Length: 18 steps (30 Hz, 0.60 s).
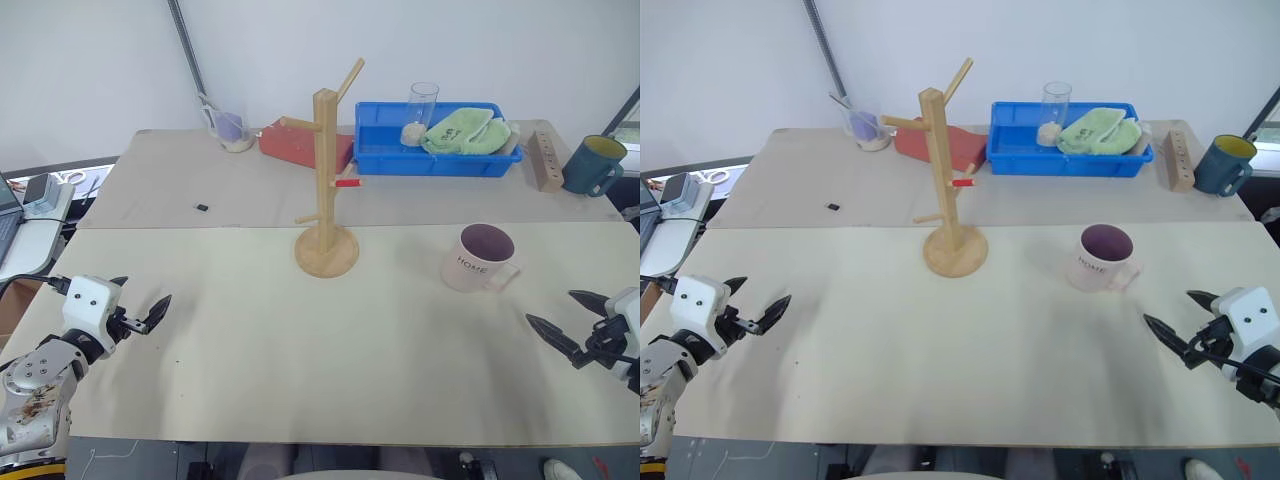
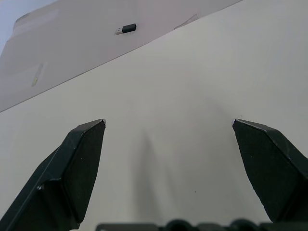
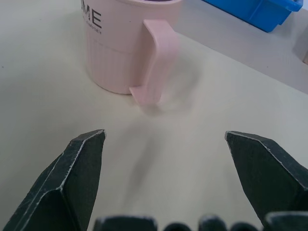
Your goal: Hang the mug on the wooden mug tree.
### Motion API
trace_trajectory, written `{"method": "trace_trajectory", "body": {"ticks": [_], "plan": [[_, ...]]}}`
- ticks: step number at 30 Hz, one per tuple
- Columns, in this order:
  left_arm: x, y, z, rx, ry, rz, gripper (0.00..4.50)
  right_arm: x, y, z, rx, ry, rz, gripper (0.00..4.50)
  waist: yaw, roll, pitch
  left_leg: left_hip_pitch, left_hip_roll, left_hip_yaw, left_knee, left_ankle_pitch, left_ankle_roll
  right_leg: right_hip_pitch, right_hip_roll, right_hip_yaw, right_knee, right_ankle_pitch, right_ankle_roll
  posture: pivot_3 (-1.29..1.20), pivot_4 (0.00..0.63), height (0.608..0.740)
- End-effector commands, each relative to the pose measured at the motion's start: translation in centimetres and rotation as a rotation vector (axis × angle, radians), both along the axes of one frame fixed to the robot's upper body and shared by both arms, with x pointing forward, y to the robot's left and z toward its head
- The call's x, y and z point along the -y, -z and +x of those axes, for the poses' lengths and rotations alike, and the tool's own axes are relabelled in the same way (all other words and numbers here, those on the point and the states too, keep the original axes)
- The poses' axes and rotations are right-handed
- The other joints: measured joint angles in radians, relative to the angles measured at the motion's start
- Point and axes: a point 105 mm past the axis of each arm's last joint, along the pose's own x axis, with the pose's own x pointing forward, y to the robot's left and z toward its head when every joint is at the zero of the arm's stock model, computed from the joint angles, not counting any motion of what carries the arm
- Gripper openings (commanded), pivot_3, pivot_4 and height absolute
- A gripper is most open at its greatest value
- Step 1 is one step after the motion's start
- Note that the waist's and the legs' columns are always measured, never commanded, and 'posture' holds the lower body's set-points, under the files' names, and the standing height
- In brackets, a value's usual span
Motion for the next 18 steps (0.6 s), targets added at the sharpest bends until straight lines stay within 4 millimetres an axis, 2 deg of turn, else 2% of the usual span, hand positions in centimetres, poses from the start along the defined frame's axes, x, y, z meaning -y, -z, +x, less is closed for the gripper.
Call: {"method": "trace_trajectory", "body": {"ticks": [1, 9, 13, 14, 18], "plan": [[-0.3, -1.3, 0.2, 0.051, 0.011, 0.021, 4.50, 0.1, -0.7, 0.2, 0.032, 0.003, -0.010, 4.42, 0.000, 0.000, 0.000, 0.000, 0.000, 0.000, 0.000, 0.000, 0.000, 0.000, 0.000, 0.000, 0.000, 0.000, 0.000, 0.00, 0.150, 0.737], [0.1, -2.4, 0.0, 0.096, 0.096, -0.023, 4.50, 0.1, -0.4, 0.0, 0.032, 0.008, -0.005, 4.42, 0.002, 0.000, 0.000, 0.000, 0.000, 0.000, 0.000, 0.000, 0.000, 0.000, 0.000, 0.000, 0.000, 0.000, 0.000, 0.00, 0.150, 0.737], [1.4, -3.2, -0.3, 0.092, 0.203, -0.124, 4.50, 0.1, -0.4, -0.1, 0.035, 0.012, -0.003, 4.42, 0.003, 0.000, 0.000, 0.000, 0.001, 0.000, 0.000, 0.000, 0.000, 0.000, 0.001, 0.000, 0.000, 0.000, 0.000, 0.00, 0.150, 0.737], [2.2, -3.5, -0.1, 0.091, 0.251, -0.117, 4.50, 0.1, -0.4, -0.1, 0.037, 0.014, -0.003, 4.42, 0.003, 0.000, 0.000, 0.000, 0.001, 0.001, 0.000, 0.000, 0.000, 0.000, 0.001, 0.000, 0.000, 0.000, 0.000, 0.00, 0.150, 0.737], [8.2, -6.7, 0.9, 0.091, 0.551, -0.186, 4.50, -0.6, -0.7, -0.3, 0.055, 0.015, 0.010, 4.42, 0.015, 0.000, 0.000, -0.002, 0.001, 0.001, 0.000, 0.000, 0.000, 0.000, 0.001, 0.000, 0.000, 0.000, 0.000, 0.00, 0.150, 0.737]]}}
